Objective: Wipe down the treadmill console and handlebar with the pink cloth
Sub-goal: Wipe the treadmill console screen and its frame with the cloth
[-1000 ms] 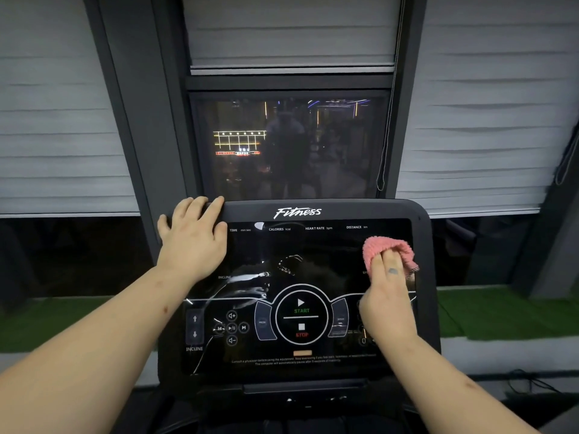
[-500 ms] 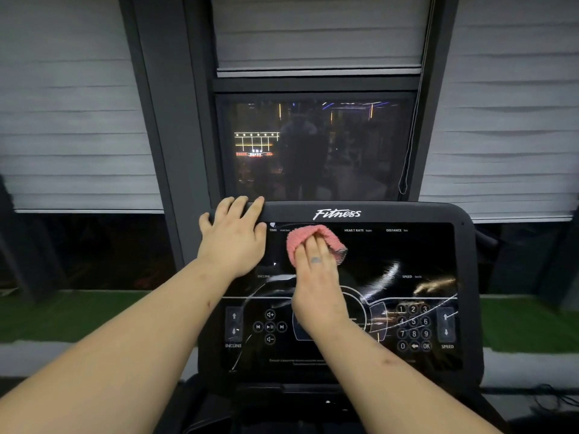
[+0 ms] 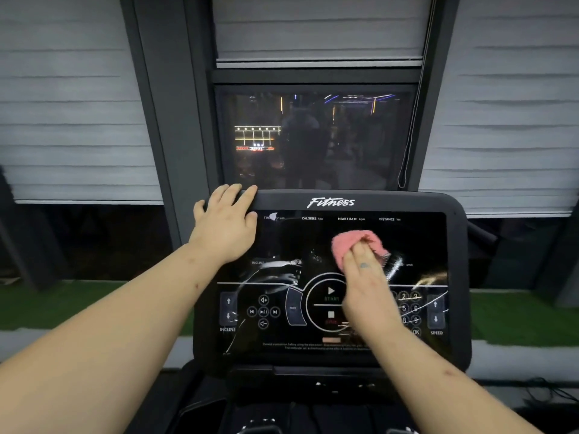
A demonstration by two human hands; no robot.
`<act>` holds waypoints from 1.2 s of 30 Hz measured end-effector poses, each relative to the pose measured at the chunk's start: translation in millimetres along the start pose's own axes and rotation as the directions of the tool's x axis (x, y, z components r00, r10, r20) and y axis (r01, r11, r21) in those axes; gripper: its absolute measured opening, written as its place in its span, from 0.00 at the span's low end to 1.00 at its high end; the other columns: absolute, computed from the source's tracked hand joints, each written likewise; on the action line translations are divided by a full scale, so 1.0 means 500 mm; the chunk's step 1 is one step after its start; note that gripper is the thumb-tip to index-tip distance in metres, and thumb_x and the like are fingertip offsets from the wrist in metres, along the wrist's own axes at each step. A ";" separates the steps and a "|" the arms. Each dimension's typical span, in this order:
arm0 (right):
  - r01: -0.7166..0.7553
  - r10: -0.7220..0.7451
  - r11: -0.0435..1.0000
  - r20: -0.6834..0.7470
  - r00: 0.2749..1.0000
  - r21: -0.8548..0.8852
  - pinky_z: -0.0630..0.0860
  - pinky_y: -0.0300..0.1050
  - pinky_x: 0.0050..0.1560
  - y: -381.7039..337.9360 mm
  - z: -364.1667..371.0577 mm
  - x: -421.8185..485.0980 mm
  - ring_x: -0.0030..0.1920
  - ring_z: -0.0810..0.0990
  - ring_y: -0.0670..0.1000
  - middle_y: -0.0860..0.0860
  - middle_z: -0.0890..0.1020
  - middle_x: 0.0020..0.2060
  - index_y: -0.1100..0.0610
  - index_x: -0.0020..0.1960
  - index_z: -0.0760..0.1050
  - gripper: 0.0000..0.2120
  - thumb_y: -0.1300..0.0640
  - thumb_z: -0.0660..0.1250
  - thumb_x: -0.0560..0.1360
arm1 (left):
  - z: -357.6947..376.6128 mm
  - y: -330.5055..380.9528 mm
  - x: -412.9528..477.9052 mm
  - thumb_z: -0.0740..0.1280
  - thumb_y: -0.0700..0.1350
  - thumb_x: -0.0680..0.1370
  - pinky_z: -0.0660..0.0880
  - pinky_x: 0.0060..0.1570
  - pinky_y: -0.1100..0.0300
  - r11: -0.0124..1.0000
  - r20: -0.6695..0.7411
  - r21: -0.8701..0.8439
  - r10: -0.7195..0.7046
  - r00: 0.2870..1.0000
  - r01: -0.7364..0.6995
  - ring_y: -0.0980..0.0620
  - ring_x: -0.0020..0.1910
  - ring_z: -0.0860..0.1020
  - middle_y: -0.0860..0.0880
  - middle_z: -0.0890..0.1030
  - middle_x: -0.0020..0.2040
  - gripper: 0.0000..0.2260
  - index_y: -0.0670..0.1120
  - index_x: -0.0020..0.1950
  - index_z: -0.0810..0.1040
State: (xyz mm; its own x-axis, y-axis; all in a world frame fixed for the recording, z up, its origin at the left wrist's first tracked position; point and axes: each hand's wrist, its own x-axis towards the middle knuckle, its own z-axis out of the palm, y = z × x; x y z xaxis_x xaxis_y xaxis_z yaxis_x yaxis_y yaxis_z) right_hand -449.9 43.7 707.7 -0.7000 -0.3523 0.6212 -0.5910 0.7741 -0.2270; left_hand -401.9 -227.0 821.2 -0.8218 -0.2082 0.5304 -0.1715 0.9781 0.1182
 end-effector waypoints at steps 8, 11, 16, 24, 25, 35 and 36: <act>-0.235 0.236 0.972 -0.050 0.970 0.030 0.54 0.57 0.80 -0.009 -0.003 -0.012 0.80 0.53 0.61 0.62 0.59 0.77 0.65 0.77 0.60 0.41 0.77 0.60 0.65 | -0.013 -0.037 -0.018 0.54 0.54 0.85 0.51 0.79 0.40 0.996 0.047 -0.080 -0.039 0.998 0.043 0.48 0.82 0.47 0.50 0.52 0.84 0.26 0.56 0.83 0.53; -0.198 0.199 0.980 -0.038 0.979 0.014 0.52 0.56 0.81 -0.066 0.019 -0.005 0.79 0.53 0.61 0.61 0.59 0.77 0.64 0.77 0.60 0.40 0.73 0.64 0.66 | -0.017 -0.049 -0.025 0.54 0.54 0.86 0.52 0.80 0.44 0.989 0.087 -0.142 -0.019 0.996 0.031 0.49 0.82 0.45 0.50 0.49 0.84 0.26 0.55 0.84 0.53; -0.023 0.022 0.999 0.044 0.999 0.035 0.43 0.55 0.81 -0.188 0.066 -0.003 0.81 0.47 0.59 0.59 0.53 0.81 0.63 0.81 0.53 0.40 0.70 0.59 0.70 | -0.009 -0.047 -0.024 0.53 0.54 0.85 0.51 0.80 0.45 0.990 0.088 -0.140 -0.013 0.996 0.026 0.49 0.82 0.43 0.50 0.47 0.84 0.27 0.54 0.84 0.51; 0.233 -0.240 0.971 0.181 0.954 0.056 0.50 0.59 0.80 -0.258 0.109 -0.021 0.82 0.48 0.58 0.58 0.52 0.82 0.61 0.82 0.52 0.35 0.64 0.59 0.77 | 0.003 -0.050 -0.028 0.53 0.54 0.85 0.52 0.80 0.43 0.993 0.060 -0.116 -0.010 0.998 0.017 0.48 0.82 0.42 0.50 0.46 0.84 0.27 0.53 0.84 0.51; 0.256 -0.262 0.965 0.181 0.948 0.059 0.53 0.59 0.80 -0.249 0.104 -0.023 0.82 0.49 0.58 0.58 0.53 0.82 0.61 0.82 0.53 0.35 0.65 0.59 0.77 | 0.005 -0.049 -0.029 0.53 0.54 0.85 0.53 0.80 0.43 0.994 0.053 -0.111 -0.015 0.998 0.021 0.48 0.82 0.43 0.50 0.47 0.84 0.27 0.54 0.84 0.51; -0.121 0.121 0.993 -0.026 0.992 0.015 0.56 0.53 0.80 -0.036 0.023 -0.011 0.79 0.57 0.58 0.60 0.61 0.78 0.64 0.77 0.62 0.41 0.75 0.61 0.63 | 0.003 -0.041 -0.031 0.52 0.55 0.85 0.53 0.79 0.42 0.991 0.054 -0.123 -0.038 0.998 0.045 0.49 0.82 0.43 0.50 0.47 0.84 0.26 0.54 0.84 0.52; -0.164 0.164 0.986 -0.043 0.985 0.022 0.56 0.54 0.80 -0.034 0.022 -0.010 0.79 0.57 0.59 0.60 0.61 0.77 0.65 0.77 0.61 0.41 0.75 0.61 0.63 | 0.002 -0.041 -0.030 0.52 0.55 0.85 0.53 0.79 0.42 0.991 0.058 -0.128 -0.040 0.998 0.047 0.49 0.82 0.43 0.50 0.47 0.84 0.26 0.54 0.84 0.52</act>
State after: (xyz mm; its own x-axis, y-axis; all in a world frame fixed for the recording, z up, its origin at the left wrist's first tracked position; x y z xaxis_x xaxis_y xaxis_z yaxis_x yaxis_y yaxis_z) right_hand -440.9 26.4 700.1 -0.7698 -0.1975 0.6069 -0.4771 0.8097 -0.3416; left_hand -386.5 -243.9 810.0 -0.8443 -0.2463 0.4759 -0.1389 0.9583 0.2496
